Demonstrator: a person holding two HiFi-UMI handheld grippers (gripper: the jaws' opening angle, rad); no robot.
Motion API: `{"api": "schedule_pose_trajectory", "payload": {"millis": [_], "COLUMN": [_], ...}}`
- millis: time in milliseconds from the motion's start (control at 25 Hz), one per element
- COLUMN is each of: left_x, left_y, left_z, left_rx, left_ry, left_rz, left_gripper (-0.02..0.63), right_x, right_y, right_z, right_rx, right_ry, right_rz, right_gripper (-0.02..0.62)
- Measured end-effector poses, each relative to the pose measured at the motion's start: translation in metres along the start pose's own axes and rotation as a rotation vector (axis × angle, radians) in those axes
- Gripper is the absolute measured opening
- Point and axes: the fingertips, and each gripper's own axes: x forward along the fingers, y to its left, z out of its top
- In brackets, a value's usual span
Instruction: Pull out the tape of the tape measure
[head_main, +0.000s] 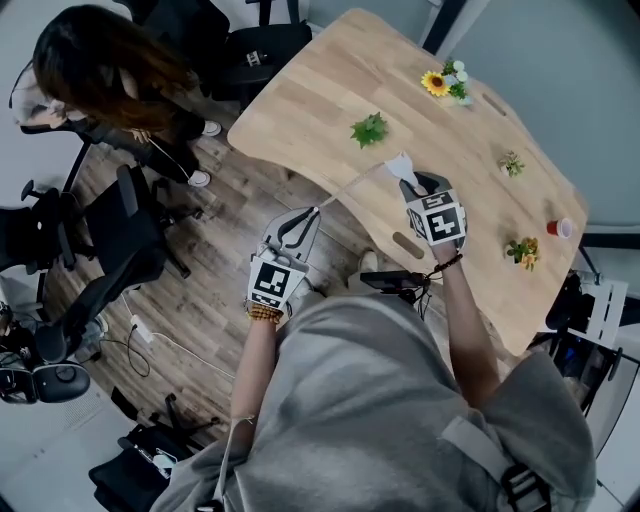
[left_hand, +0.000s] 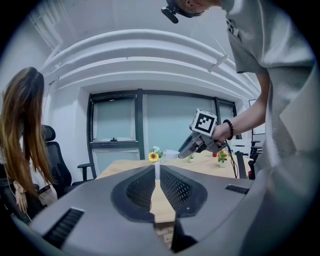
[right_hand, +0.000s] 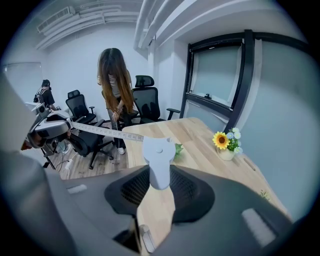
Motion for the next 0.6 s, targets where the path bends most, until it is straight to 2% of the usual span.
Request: {"api": "schedule_pose_trajectory", "payload": {"millis": [600], "left_x": [-0.006], "left_y": [0.010], "left_z": [-0.003], "left_rx": [-0.019], "left_ry": [0.003], "left_rz": [0.033], "left_gripper": [0.037], "right_x": [0.010], "right_y": [-0.020], "right_z": [0.001], "right_rx": [0.015], "right_ry": [0.010], "right_rz": [-0.036], "right_gripper": [0.130]}}
